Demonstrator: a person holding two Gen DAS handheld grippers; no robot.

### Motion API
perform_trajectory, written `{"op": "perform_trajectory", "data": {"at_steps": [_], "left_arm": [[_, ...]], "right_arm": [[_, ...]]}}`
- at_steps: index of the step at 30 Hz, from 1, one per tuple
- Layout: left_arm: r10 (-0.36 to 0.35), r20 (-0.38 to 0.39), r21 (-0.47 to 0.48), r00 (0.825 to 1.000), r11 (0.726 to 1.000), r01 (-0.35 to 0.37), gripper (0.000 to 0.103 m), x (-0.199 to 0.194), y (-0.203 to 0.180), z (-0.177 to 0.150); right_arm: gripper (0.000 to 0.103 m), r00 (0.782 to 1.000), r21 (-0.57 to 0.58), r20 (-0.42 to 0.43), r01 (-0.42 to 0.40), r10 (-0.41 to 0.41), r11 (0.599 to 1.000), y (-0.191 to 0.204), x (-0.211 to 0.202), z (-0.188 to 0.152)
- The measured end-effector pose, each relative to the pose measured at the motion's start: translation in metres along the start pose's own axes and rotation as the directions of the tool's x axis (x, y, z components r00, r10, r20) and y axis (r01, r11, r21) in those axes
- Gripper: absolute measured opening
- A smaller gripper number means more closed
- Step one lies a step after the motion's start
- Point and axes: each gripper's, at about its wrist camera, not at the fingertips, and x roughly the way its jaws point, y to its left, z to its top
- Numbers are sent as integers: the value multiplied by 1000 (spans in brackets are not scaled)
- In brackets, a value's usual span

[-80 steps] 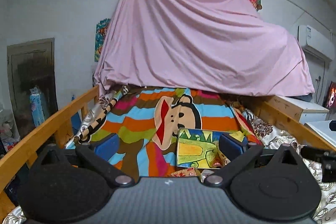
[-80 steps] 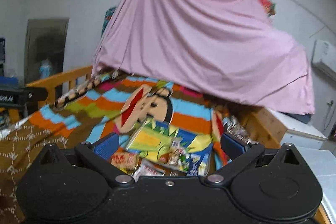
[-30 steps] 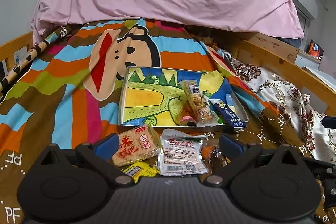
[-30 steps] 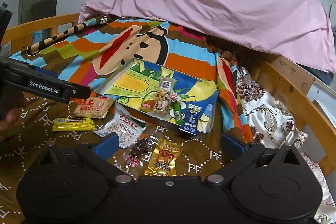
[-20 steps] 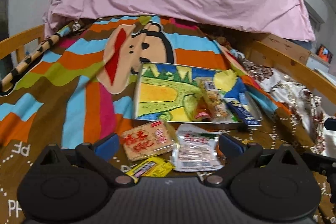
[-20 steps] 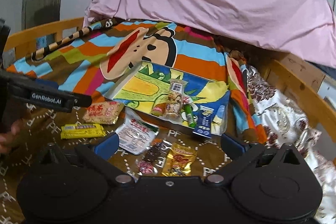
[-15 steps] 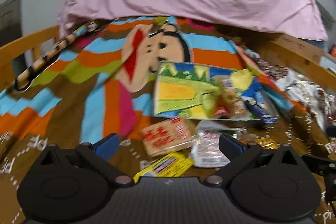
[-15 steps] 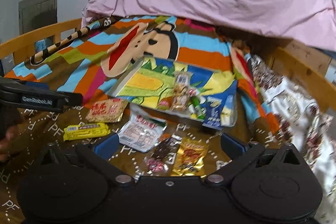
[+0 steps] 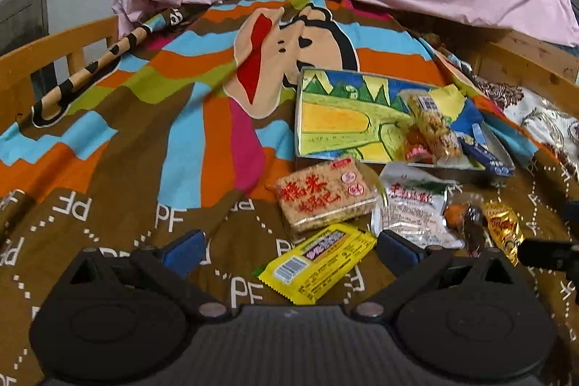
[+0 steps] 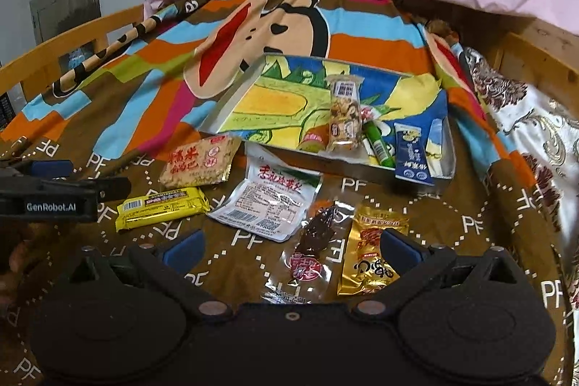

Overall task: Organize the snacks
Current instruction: 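Grasp the yellow wafer bar with the left tool while the right tool grasps the white snack bag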

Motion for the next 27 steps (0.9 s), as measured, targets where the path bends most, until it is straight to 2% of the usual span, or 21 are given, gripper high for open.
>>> {"op": "perform_trajectory", "data": {"at_steps": [3, 7, 11, 14, 19, 24, 27], "left_arm": [[-20, -23, -14, 1000, 1000, 20, 103, 7, 2, -3], [-38, -15, 2, 999, 999, 38, 103, 15, 4, -5], [-52, -5, 18, 999, 998, 52, 103, 25, 7, -6], [-87, -16, 23, 996, 996, 88, 103, 36, 9, -6], [-145, -39, 69, 989, 987, 148, 103, 52, 9, -3], [-184, -63, 155, 981, 969, 191, 103, 60, 10, 7], [-198, -78, 152, 977, 966, 208, 103, 66, 13, 11]], "right_arm": [[102, 1000, -14, -21, -1, 0, 1000, 0, 8, -1], [102, 999, -50, -42, -10, 8, 999, 0, 19, -3], [102, 997, -91, -62, -45, 40, 995, 2, 32, -3], [102, 995, -111, -75, -68, 60, 992, 3, 43, -4], [102, 986, -119, -96, -149, 138, 982, 2, 65, -5], [102, 972, -206, -102, -231, 214, 951, 16, 89, 3], [102, 968, -244, -101, -250, 232, 937, 22, 101, 9]]}}
